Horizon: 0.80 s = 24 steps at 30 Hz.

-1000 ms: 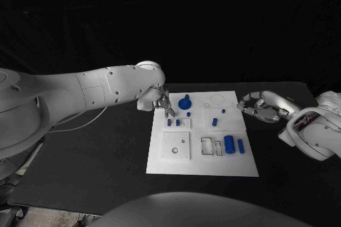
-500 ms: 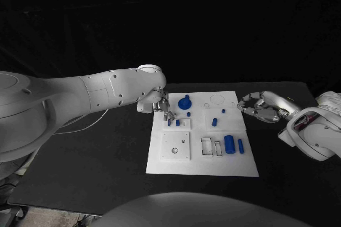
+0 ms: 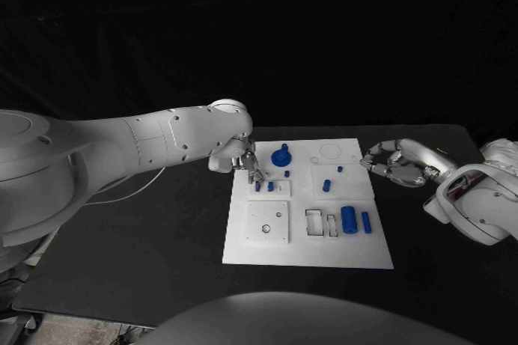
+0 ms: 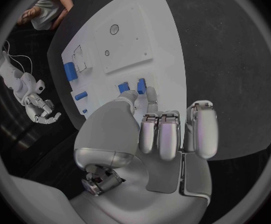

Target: Assemble the parts on the task board

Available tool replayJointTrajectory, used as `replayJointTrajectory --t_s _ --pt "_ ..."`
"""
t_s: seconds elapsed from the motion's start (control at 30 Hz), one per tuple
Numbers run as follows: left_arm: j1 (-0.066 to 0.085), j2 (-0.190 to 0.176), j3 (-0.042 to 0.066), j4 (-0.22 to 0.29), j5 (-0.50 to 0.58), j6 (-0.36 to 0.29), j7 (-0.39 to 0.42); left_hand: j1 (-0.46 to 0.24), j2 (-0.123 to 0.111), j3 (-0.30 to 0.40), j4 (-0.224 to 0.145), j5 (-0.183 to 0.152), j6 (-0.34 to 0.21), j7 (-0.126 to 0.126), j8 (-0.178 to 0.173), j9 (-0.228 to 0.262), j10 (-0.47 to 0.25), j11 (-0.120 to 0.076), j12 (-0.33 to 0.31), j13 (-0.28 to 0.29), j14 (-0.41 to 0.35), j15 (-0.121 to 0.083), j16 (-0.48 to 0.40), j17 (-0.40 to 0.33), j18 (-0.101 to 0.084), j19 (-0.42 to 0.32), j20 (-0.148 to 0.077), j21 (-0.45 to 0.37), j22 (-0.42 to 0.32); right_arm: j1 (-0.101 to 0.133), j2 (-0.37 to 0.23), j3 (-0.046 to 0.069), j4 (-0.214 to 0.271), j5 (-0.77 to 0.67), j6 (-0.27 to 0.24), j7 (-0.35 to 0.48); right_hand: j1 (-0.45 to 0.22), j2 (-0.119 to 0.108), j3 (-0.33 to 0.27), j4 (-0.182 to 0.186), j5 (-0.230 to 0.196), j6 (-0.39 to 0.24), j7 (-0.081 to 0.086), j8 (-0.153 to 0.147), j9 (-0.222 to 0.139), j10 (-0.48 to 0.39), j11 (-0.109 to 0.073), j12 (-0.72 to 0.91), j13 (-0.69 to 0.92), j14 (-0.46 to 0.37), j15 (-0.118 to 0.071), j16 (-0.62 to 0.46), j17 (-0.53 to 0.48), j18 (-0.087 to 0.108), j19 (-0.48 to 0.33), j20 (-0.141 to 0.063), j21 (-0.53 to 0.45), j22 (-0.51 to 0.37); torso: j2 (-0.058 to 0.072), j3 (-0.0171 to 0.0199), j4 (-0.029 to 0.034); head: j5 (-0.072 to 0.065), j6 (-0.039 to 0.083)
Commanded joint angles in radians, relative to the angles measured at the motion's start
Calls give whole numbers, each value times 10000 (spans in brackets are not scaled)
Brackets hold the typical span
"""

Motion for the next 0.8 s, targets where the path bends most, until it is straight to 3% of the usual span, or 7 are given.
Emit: replayJointTrajectory --t_s 0.03,0.4,0.53,0.8 --pt "-36 48 8 -7 -86 -84 -141 98 -18 43 -3 84 -81 -6 -7 9 1021 -57 -36 2633 1052 -42 25 2629 -115 188 -21 -55 2164 -9 8 0 18 -52 154 30 106 -15 -24 -33 48 27 2 44 -16 1067 61 39 2635 1061 52 35 2635 112 309 63 -8 2298 0 2 -4 8 0" --pt "-185 94 8 -121 -52 -252 96 199 3 161 -19 471 -139 6 -80 1 1021 -47 -36 2633 1052 -32 25 2629 -115 180 -12 -55 2163 -10 -12 0 28 -52 219 -28 110 -11 -23 -32 49 33 1 47 -18 1067 61 39 2635 1061 52 35 2635 114 303 63 -15 2295 0 0 -2 6 0" --pt "-215 99 8 -134 -44 -440 268 352 -13 310 -37 887 -120 -9 -77 32 1021 -58 -36 2633 1052 -37 25 2629 -116 181 -15 -43 2166 -11 -12 0 29 -52 229 -42 119 -5 -19 -33 52 41 1 52 -19 1067 60 39 2635 1061 52 35 2635 116 296 63 -23 2291 0 3 2 8 0" --pt "-237 107 8 -146 51 -762 536 611 -19 623 -72 1408 -50 -60 33 163 1021 -103 -36 2633 1052 -70 25 2629 -118 185 -39 -22 2171 -11 -5 0 30 -53 242 -76 147 10 -6 -42 60 52 -2 59 -24 1067 58 39 2635 1061 52 35 2635 118 292 63 -27 2289 -1 2 0 28 0"
